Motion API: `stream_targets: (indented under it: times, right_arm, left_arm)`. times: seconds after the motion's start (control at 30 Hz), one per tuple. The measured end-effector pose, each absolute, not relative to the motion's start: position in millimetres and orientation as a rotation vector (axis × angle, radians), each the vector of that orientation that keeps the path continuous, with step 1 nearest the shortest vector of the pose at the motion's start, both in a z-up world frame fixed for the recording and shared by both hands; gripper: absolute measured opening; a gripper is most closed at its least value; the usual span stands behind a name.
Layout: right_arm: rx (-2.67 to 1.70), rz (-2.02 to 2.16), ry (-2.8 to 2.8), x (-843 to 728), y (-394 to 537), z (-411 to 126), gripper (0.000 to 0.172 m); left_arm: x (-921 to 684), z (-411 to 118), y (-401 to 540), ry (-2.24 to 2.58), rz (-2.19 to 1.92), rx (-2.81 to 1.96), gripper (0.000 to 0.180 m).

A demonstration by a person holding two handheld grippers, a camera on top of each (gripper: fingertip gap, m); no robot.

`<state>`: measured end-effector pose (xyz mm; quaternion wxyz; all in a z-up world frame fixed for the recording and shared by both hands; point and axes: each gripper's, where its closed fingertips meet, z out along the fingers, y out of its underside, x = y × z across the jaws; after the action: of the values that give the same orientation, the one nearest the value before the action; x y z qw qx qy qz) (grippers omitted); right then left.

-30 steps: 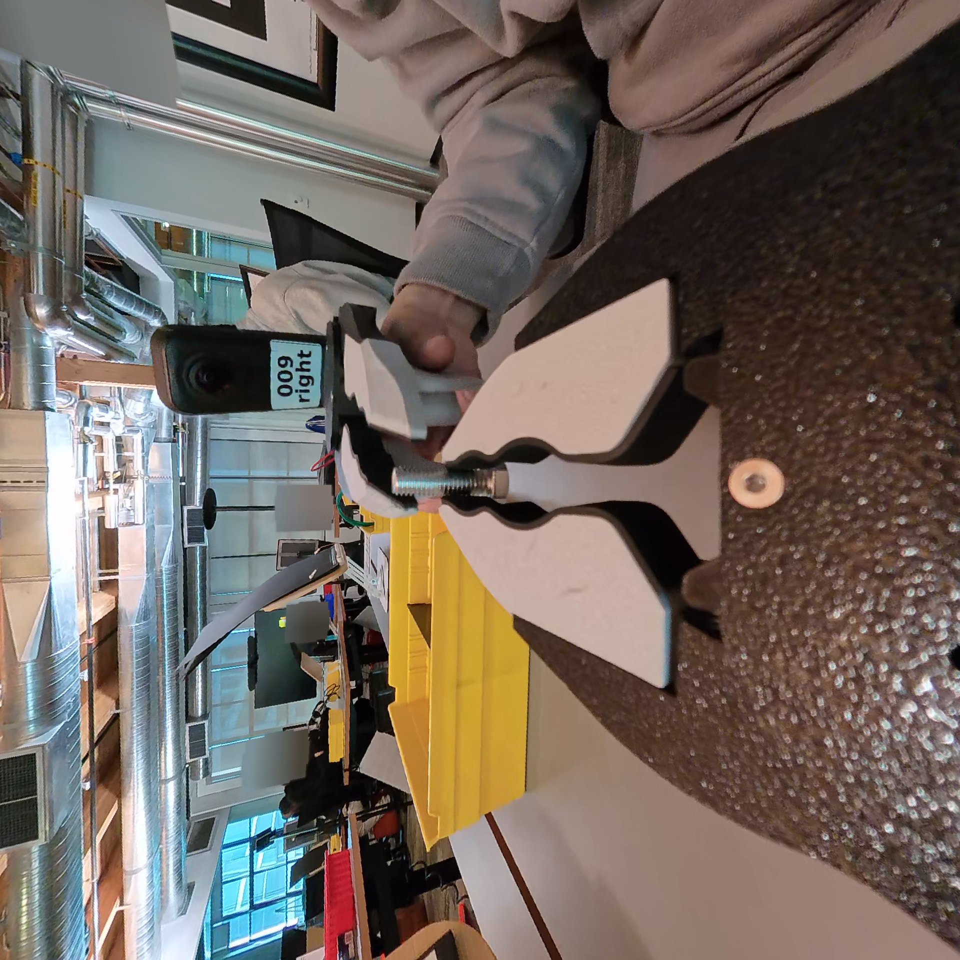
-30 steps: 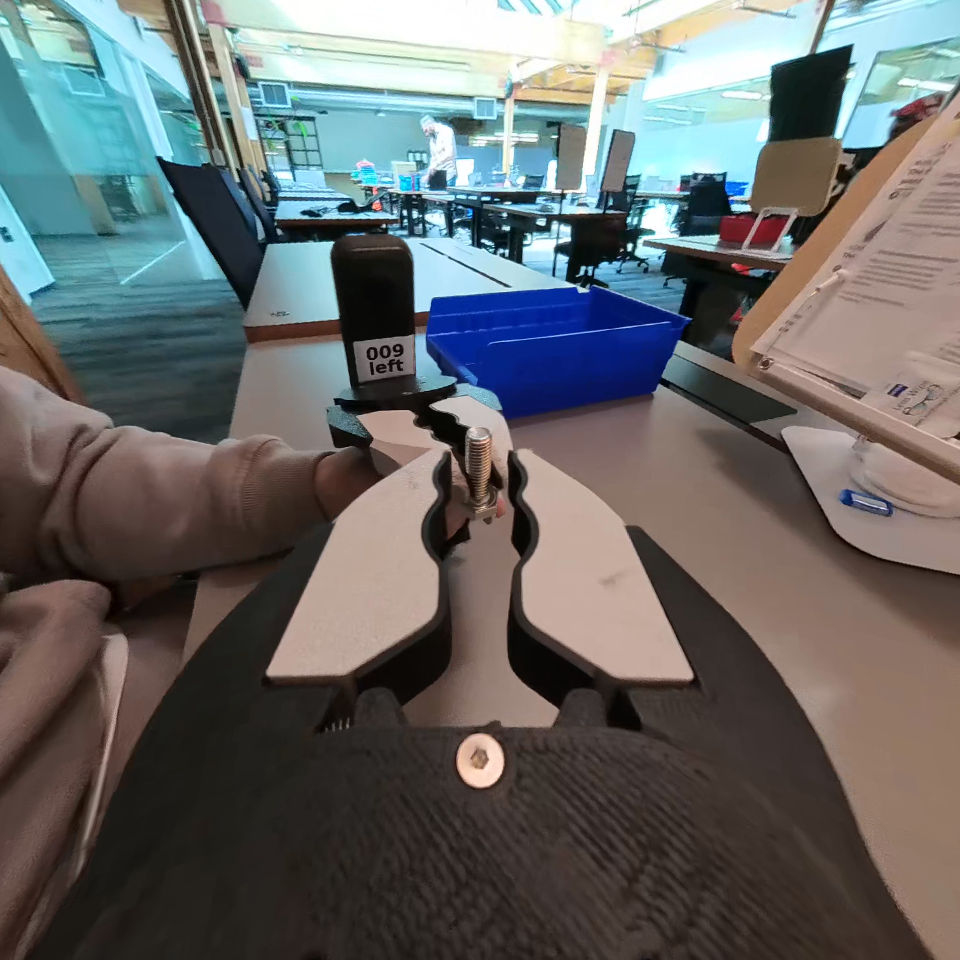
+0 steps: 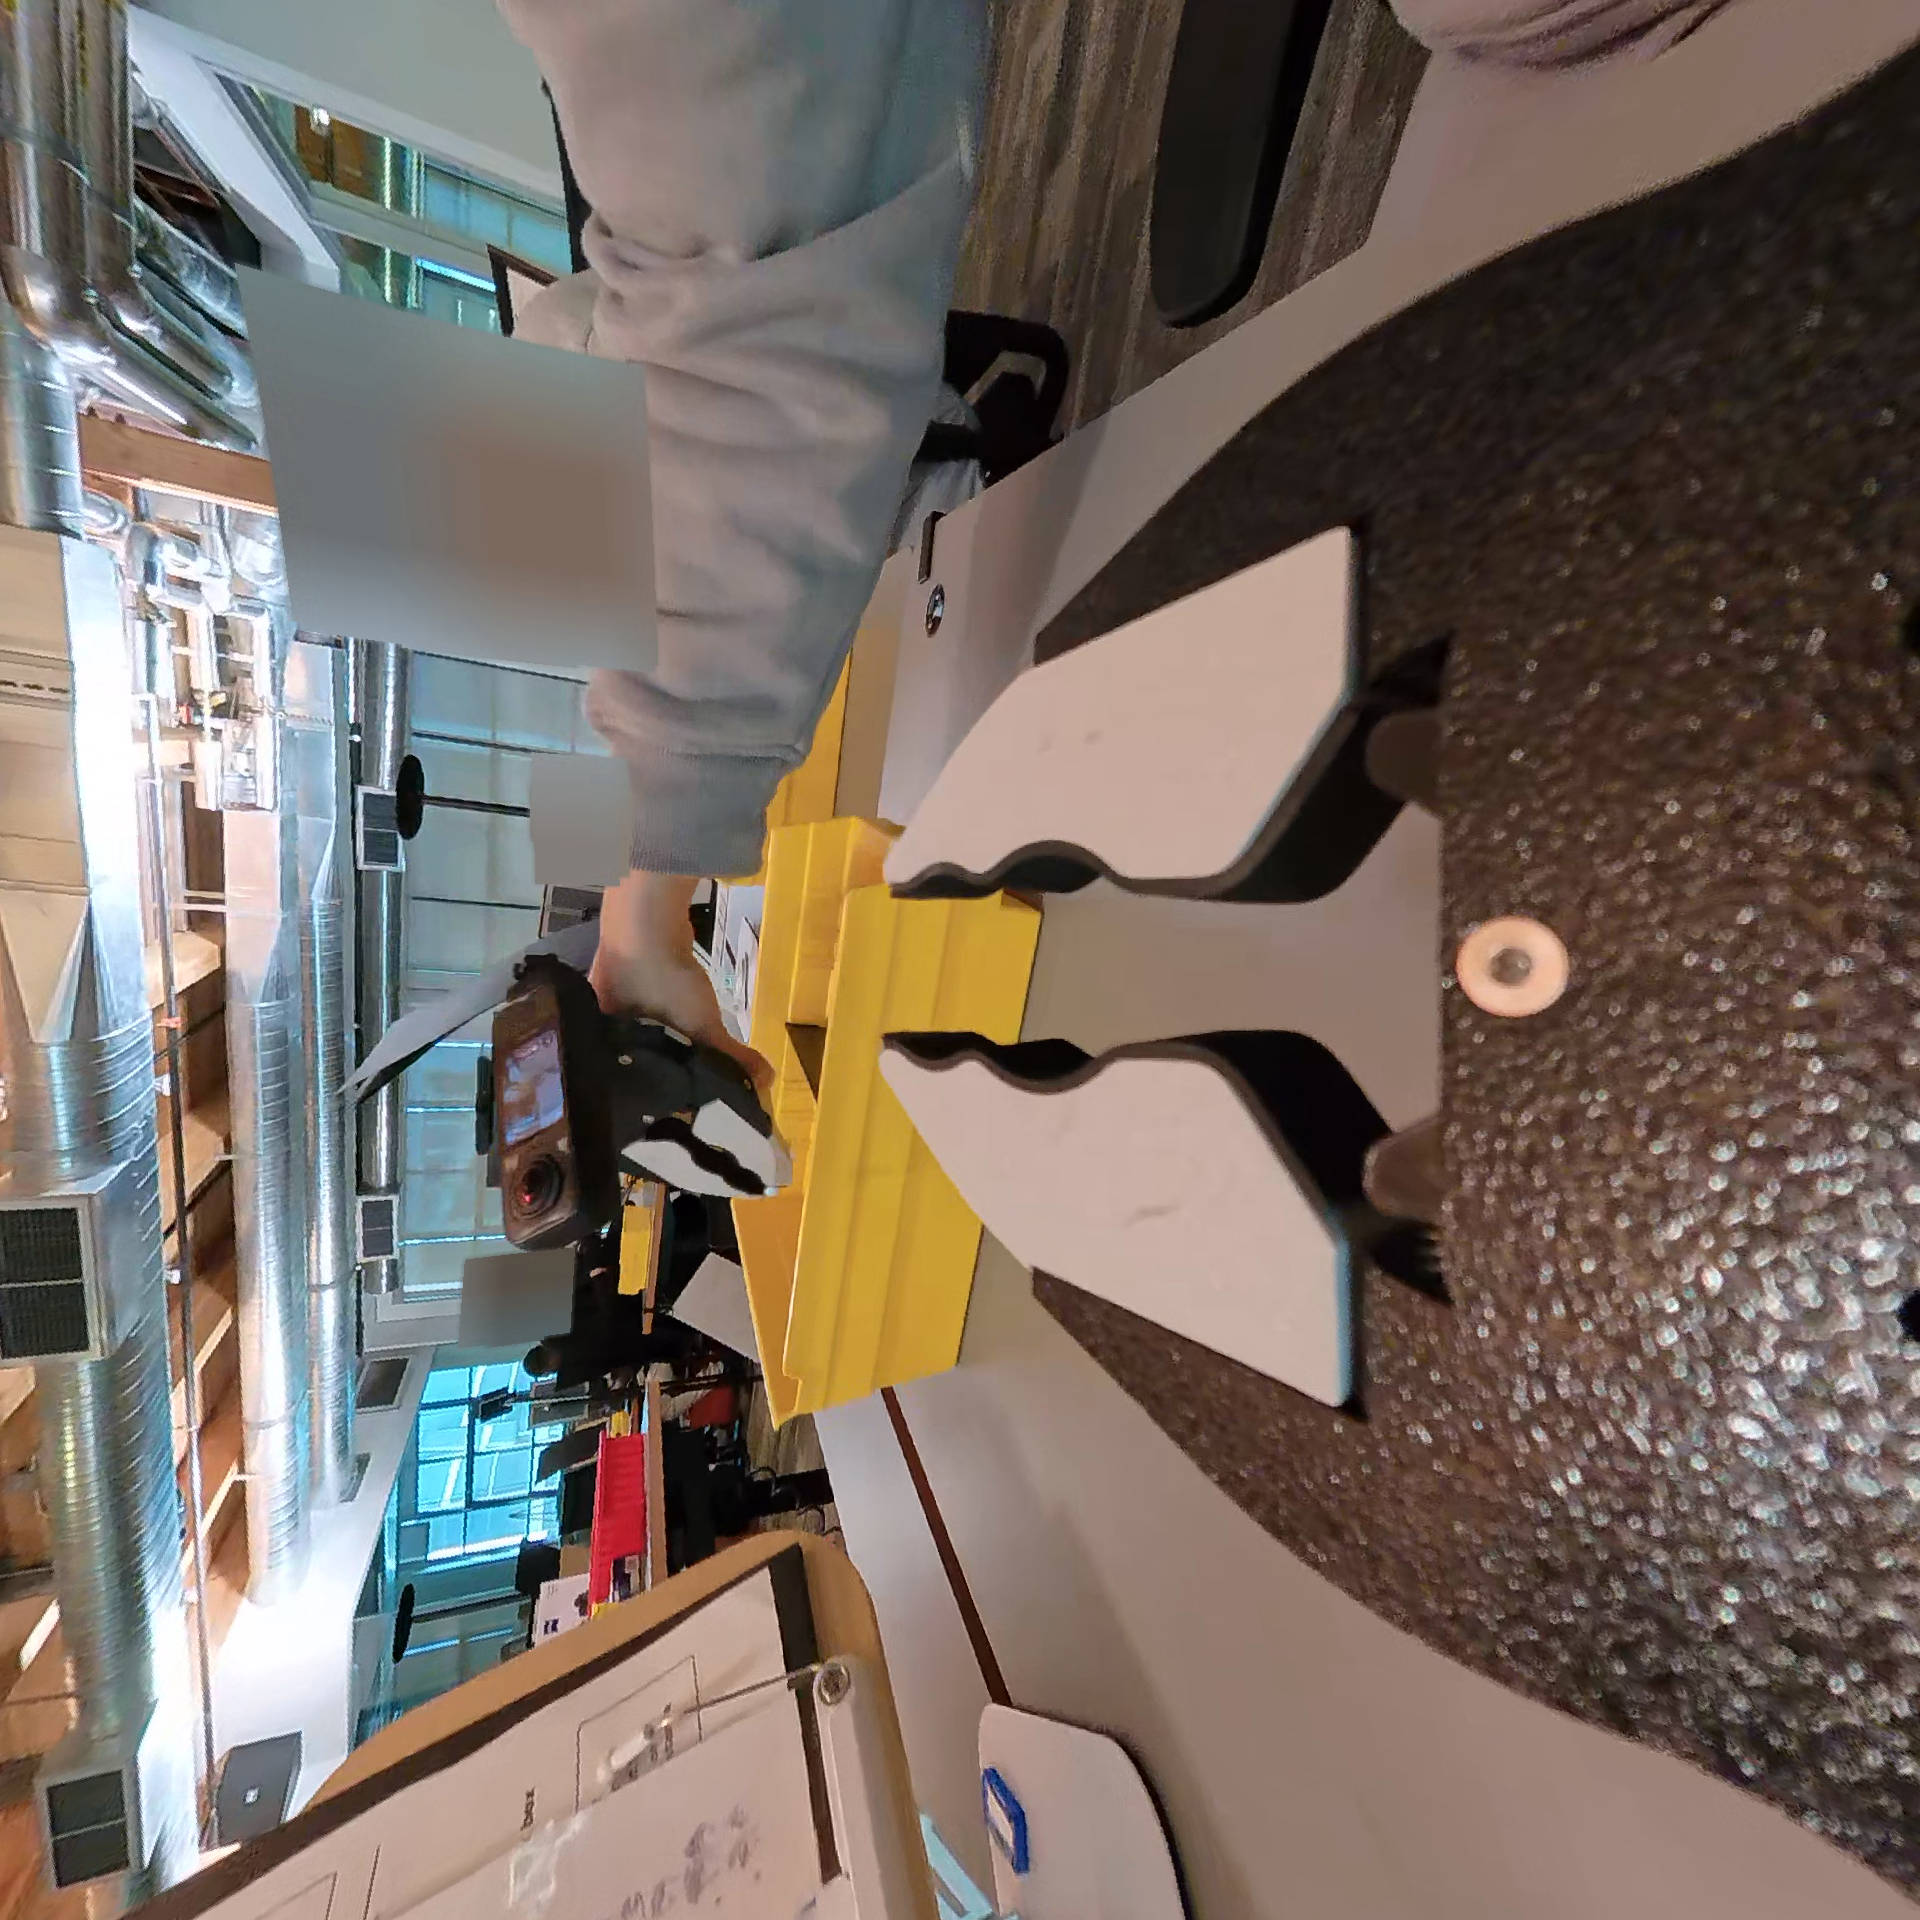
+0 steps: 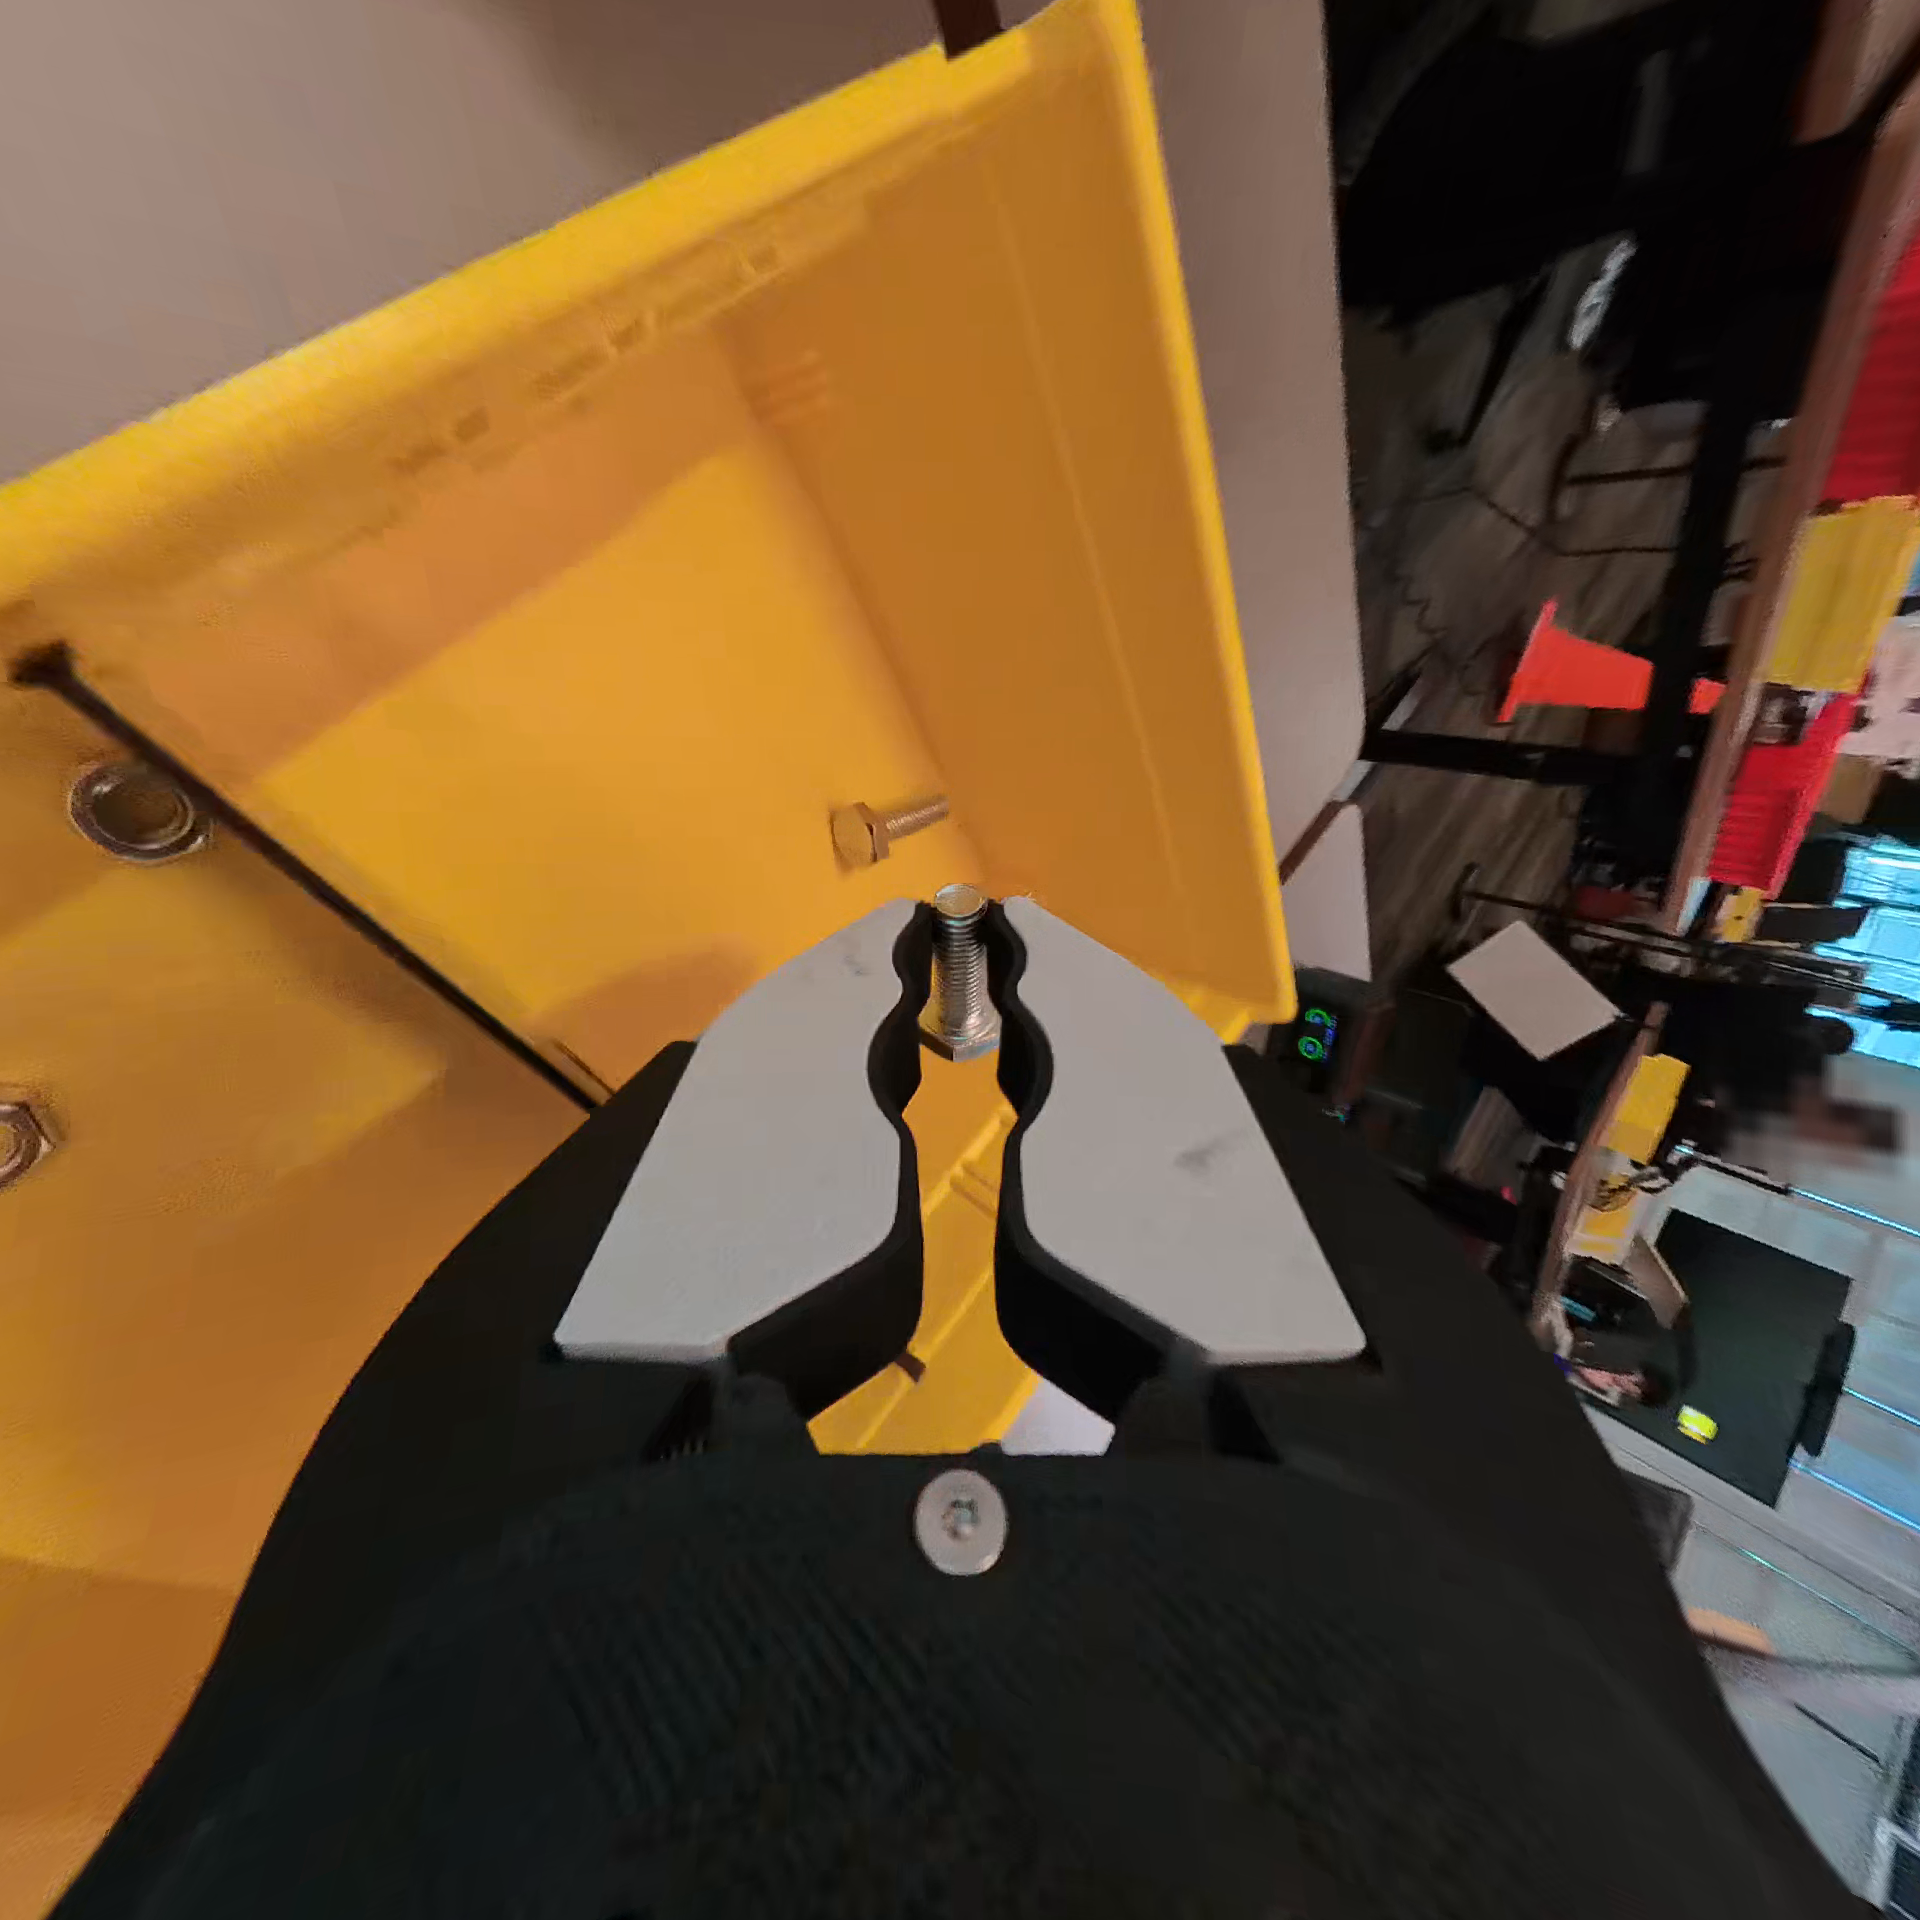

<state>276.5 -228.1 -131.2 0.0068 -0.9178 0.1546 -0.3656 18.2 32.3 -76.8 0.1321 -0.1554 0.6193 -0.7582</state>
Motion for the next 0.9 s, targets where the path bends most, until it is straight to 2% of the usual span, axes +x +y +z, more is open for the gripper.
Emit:
stream_targets:
  times: [0.07, 0.13, 0.17, 0.33, 0.5, 0.57, 0.67, 0.9]
  right_arm:
    - [-2.882, -1.063, 0.542, 276, -229, -143, 0.011]
    - [-2.782, -1.161, 0.656, 283, -234, -139, 0.043]
    - [-2.719, -1.206, 0.708, 284, -236, -133, 0.052]
    - [-2.289, -1.156, 0.89, 253, -220, -91, 0.062]
    - [-1.96, -0.983, 0.792, 174, -178, -70, 0.063]
    - [-1.84, -0.93, 0.77, 146, -163, -72, 0.06]
    - [-1.712, -0.828, 0.737, 115, -139, -81, 0.056]
    - [-1.8, -0.836, 0.633, 98, -106, -86, 0.063]
  left_arm:
    - [22, -78, 35, 1.794, -2.19, -0.484, 0.023]
    - [25, -79, 37, 1.803, -2.17, -0.518, 0.025]
    - [27, -78, 39, 1.8, -2.16, -0.53, 0.026]
    - [42, -42, 90, 1.68, -1.988, -0.742, 0.027]
    - [65, -8, 236, 1.425, -1.63, -1.192, 0.023]
    - [81, -21, 292, 1.406, -1.509, -1.373, 0.023]
    - [112, -70, 342, 1.57, -1.347, -1.692, 0.027]
    - [153, -180, 368, 1.839, -1.048, -2.382, 0.03]
